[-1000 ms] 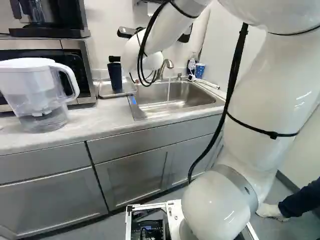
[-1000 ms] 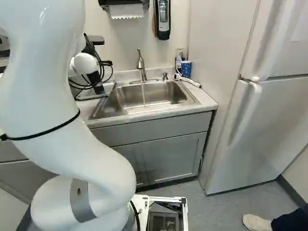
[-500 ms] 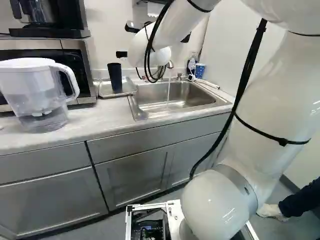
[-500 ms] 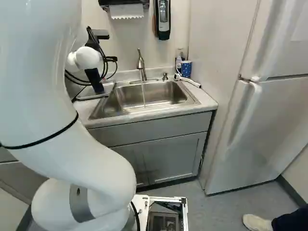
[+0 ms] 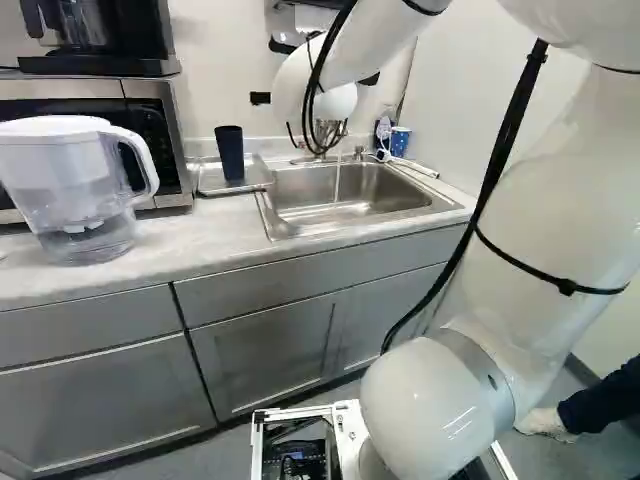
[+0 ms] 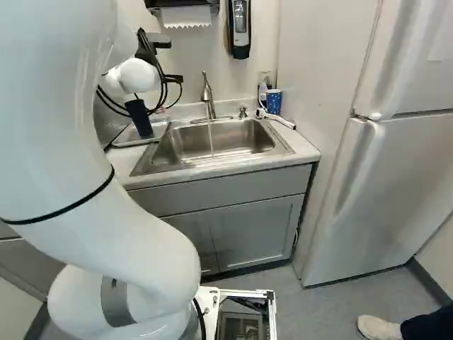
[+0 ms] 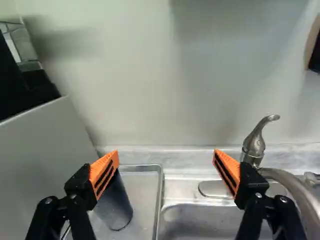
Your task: Rinse the cup and place it in the tray
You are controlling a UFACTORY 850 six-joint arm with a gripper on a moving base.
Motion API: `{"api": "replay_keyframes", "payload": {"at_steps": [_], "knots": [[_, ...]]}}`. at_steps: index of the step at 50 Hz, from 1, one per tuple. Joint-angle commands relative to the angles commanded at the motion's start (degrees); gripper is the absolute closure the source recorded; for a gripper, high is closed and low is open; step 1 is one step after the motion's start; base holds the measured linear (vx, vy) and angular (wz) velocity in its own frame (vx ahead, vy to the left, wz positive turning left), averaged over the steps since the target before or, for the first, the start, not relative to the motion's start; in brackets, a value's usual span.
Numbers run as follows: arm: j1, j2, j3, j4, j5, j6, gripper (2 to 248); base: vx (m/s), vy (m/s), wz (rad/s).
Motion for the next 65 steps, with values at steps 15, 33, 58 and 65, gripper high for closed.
{"api": "replay_keyframes", "payload": {"at_steps": [15,33,58,65], "knots": [[-2.51,-1.11,-2.90,-0.04,-1.45,0.00,3,0.000,0.000,0.000],[-5.42,-3.12,-7.10,-1.54,-3.50,0.00,3,0.000,0.000,0.000],[-8.75,-7.37,-14.40,-3.14,-4.46,0.00,3,0.000,0.000,0.000],[-9.37,-9.17,-16.34,-3.14,-4.46,0.00,3,0.000,0.000,0.000]]}}
